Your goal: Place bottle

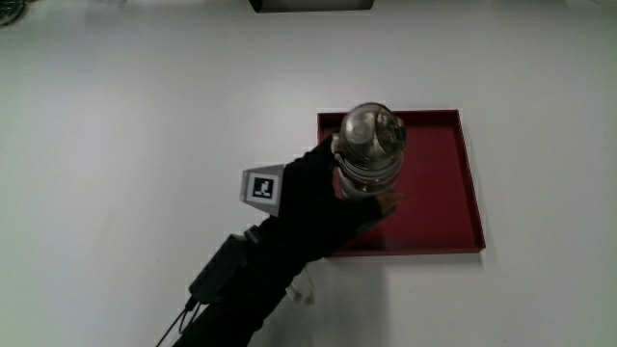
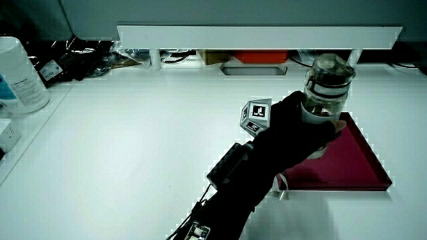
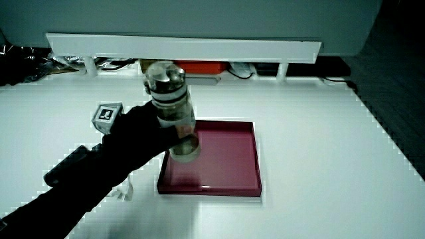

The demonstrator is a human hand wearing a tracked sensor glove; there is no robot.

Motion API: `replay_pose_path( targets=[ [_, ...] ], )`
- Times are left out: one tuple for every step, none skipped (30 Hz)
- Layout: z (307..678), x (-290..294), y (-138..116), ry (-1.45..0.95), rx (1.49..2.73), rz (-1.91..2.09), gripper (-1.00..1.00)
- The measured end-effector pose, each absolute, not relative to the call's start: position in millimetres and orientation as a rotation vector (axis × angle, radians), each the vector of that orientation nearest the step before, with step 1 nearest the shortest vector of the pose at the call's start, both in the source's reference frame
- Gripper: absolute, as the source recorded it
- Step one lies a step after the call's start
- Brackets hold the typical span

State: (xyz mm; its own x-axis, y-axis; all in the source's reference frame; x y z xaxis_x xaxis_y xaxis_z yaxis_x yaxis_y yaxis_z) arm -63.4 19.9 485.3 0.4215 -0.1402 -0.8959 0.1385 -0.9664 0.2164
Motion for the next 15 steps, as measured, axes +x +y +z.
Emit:
replay_pose_path(
  targets=[
    [490,-62,21,0.062,2.45,-1.579,0.0],
    [496,-60,22,0.052,2.385,-1.65,0.0],
    [500,-60,23,0.041,2.388,-1.62,0.0],
    [502,-59,24,0.022,2.355,-1.608,0.0],
    [507,-58,21,0.292,2.513,-1.737,0.0],
    [510,-58,25,0.063,2.377,-1.63,0.0],
    [510,-57,26,0.028,2.34,-1.614,0.0],
    [513,-56,26,0.031,2.334,-1.619,0.0],
    [517,-55,26,0.065,2.353,-1.627,0.0],
    [518,-55,27,0.05,2.344,-1.607,0.0],
    [520,-54,27,0.048,2.316,-1.628,0.0],
    [523,-54,28,0.05,2.328,-1.61,0.0],
    [523,-54,28,0.005,2.271,-1.627,0.0],
    [525,-54,27,0.035,2.299,-1.628,0.0],
    [523,-54,27,0.031,2.307,-1.595,0.0]
  ],
)
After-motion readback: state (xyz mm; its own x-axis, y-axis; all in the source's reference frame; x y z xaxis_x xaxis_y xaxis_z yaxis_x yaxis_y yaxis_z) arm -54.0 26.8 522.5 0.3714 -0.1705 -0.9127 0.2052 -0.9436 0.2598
